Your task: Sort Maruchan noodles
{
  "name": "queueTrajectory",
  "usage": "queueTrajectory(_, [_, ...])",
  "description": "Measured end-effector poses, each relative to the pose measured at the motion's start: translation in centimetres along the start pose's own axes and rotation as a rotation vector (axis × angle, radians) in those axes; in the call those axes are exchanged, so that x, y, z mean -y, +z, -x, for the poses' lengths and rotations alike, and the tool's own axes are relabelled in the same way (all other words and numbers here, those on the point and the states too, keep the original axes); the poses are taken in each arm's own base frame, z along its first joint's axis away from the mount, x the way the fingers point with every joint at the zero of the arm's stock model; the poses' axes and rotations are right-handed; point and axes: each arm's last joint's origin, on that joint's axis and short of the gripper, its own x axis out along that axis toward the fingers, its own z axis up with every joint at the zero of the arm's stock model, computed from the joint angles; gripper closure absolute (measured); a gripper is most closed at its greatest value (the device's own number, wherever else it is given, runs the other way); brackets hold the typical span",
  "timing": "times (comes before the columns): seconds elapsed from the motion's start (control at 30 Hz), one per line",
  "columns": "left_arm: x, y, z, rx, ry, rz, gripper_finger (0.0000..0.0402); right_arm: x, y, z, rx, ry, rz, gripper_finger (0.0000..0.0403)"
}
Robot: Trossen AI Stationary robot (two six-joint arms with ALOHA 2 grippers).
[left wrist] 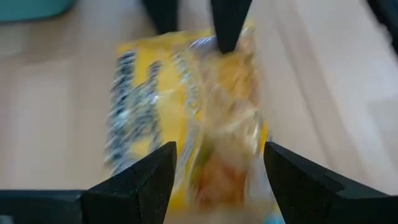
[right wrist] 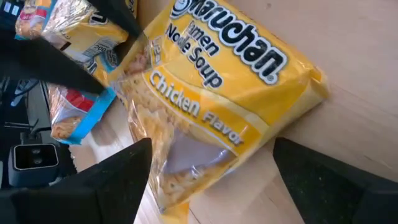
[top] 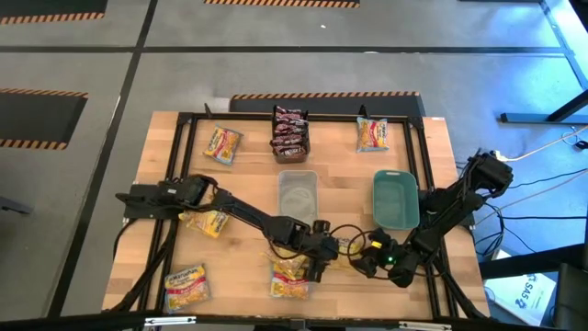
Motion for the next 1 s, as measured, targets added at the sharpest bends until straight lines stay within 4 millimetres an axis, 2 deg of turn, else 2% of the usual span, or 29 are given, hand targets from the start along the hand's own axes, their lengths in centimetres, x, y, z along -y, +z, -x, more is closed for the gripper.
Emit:
queueTrajectory(0.07, [0.4,-0.1,1.2,-0.044,0.053,0.0,0.0166,0.0,0.0,0.0,-0.002,0.001,0.004,0.0061])
queueTrajectory(0.13, [0.6,-0.7,1.5,-0.104,0.111,-0.003,0.0166,0.0,0.0,0.0,-0.001,0.007,0.018,0.0061])
queueTrajectory(0.23, [0.7,-1.4,0.8,-0.133,0.152,-0.002,0.0166,-0.1,0.0,0.0,0.0,0.009,0.024,0.0061])
queueTrajectory(0.4, [-0.4,-2.2,-0.8,-0.164,0.168,0.014,0.0166,-0.1,0.0,0.0,0.002,0.017,0.019,0.0061])
queueTrajectory(0.63, [-1.6,-1.8,-1.1,-0.141,0.091,0.055,0.0166,-0.1,0.0,-0.1,0.004,0.02,0.017,0.0061])
queueTrajectory(1.0, [-1.6,-1.8,-1.6,-0.127,0.085,0.047,0.0166,-0.1,0.0,-0.1,0.008,0.019,0.017,0.0061])
